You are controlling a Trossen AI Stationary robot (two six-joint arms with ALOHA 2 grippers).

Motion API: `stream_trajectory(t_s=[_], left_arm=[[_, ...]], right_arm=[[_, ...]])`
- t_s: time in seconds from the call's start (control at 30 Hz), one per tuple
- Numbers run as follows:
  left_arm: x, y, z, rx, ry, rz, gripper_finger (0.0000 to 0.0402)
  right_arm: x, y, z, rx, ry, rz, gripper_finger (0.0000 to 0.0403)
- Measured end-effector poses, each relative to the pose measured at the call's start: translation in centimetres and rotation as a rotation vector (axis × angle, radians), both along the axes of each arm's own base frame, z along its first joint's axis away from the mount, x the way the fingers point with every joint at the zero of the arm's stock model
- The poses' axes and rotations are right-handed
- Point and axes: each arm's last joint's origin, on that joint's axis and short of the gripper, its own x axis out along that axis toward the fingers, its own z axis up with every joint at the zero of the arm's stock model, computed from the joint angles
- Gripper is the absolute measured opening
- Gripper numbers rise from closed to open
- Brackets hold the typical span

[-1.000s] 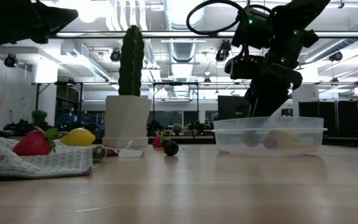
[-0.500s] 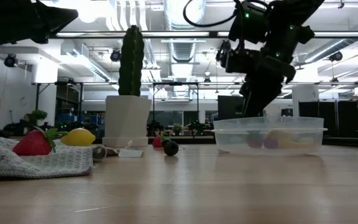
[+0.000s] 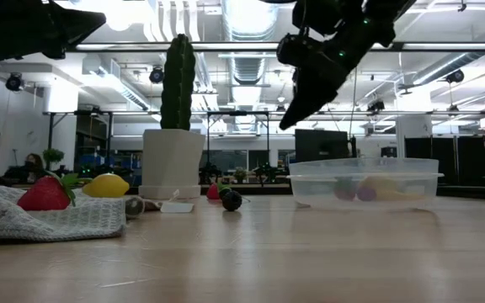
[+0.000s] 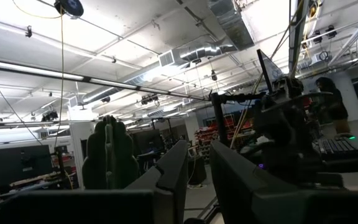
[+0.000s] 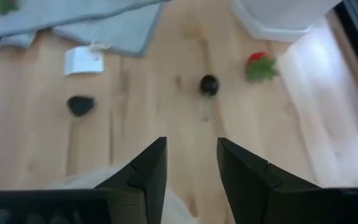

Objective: Pick and placing Produce into tupperware
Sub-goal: Put the yellow lemon into the transparent container

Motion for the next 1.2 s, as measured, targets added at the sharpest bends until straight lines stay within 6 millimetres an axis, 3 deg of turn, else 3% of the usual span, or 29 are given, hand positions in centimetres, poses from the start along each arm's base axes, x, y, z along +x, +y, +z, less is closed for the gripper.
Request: stream_trajectory(t_s=[0.53, 0.8, 1.0, 1.2], left_arm=[[0.0, 0.0, 0.0, 0.000, 0.000, 0.000, 0.0057], [0.0, 0.0, 0.0, 0.000, 0.000, 0.000, 0.0057], [0.0, 0.0, 0.0, 0.000, 0.000, 0.000, 0.0057], [0.0, 0.0, 0.0, 0.000, 0.001, 0.000, 0.0057]], right_arm=[[0.8, -1.0, 1.3, -0.068, -0.104, 0.024, 0.0122], [0.2, 0.0, 3.9, -0.065, -0.196, 0.060, 0.0104], [-2.3, 1.1, 6.7, 0.016, -0.336, 0.215, 0.0072], [-6.5, 2.2, 8.3, 0.011, -0.481, 0.319, 0.0041]])
